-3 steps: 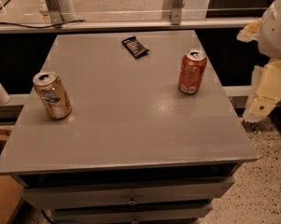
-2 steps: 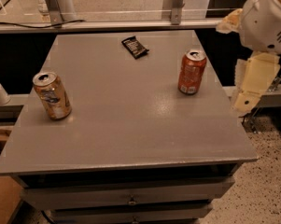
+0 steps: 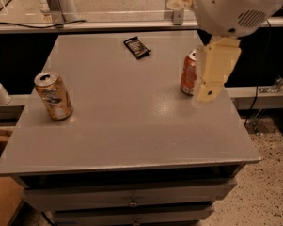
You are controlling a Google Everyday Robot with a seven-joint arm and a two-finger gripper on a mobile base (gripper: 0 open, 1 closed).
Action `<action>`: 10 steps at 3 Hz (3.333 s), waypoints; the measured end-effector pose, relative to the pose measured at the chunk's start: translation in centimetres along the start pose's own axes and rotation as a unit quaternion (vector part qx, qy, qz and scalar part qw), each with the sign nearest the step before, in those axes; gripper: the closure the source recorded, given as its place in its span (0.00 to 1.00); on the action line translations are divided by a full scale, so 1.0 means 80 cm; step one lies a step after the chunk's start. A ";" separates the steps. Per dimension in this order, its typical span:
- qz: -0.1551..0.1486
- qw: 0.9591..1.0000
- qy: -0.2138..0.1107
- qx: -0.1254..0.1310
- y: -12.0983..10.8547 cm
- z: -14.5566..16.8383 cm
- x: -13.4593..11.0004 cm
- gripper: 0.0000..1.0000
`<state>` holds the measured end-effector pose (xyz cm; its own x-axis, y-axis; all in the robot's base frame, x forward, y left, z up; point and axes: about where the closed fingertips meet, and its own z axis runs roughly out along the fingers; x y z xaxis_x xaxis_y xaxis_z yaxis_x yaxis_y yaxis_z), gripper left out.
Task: Move orange can near coke can
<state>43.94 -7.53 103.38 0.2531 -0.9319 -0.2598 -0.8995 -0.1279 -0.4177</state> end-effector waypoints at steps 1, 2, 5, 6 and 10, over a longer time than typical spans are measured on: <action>0.000 1.000 0.000 0.000 0.000 0.000 0.000 0.00; -0.001 1.000 -0.015 0.002 -0.003 -0.001 0.003 0.00; -0.063 0.989 -0.127 -0.052 -0.052 0.160 -0.111 0.00; -0.055 0.983 -0.164 -0.064 -0.052 0.194 -0.144 0.00; 0.000 0.978 -0.192 -0.079 -0.059 0.278 -0.221 0.00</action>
Offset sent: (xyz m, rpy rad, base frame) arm 0.0143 -0.0103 -0.0120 0.0690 0.0398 0.0272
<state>51.65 17.09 90.54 0.3405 -0.7398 -0.5803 -0.9358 -0.2066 -0.2856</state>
